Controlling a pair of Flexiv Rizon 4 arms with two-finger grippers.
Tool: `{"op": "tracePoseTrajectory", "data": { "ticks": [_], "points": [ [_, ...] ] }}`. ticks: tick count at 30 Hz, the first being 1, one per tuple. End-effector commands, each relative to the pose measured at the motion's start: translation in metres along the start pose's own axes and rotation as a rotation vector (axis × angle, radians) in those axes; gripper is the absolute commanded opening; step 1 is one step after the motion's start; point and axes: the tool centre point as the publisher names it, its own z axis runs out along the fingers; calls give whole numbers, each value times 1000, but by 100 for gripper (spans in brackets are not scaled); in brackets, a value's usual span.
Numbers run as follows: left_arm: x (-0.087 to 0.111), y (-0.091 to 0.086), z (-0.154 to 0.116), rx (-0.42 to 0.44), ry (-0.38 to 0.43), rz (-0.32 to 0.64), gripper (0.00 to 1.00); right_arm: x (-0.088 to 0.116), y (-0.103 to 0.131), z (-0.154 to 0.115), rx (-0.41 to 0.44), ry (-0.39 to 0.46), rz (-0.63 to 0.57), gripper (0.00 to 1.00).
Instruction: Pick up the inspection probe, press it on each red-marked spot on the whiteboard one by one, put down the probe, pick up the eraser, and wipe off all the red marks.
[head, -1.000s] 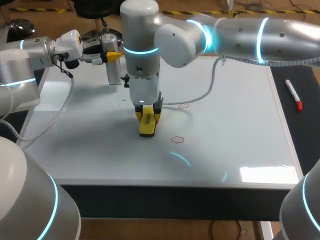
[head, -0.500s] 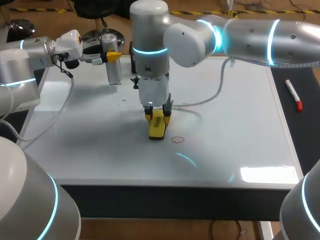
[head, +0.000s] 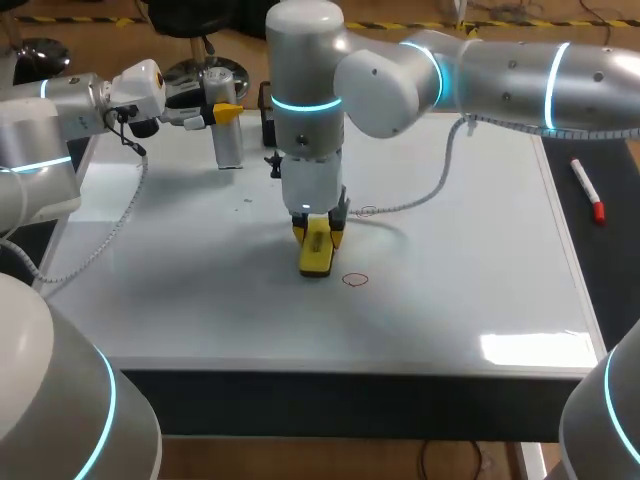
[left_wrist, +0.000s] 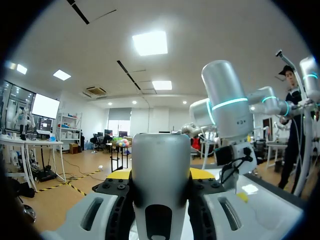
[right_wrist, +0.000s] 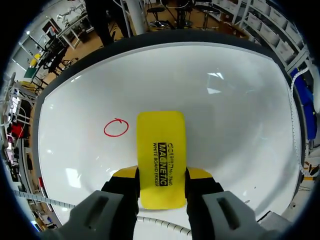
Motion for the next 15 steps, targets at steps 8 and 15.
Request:
{"op": "tracePoseTrajectory", "data": {
  "ticks": [8, 15],
  "points": [
    [1, -1, 1, 0, -4, 2, 0, -4, -12, -59, 66, 23, -12, 0],
    [1, -1, 1, 0, -4, 2, 0, 1, -17, -60, 56, 17, 5, 0]
  ]
}}
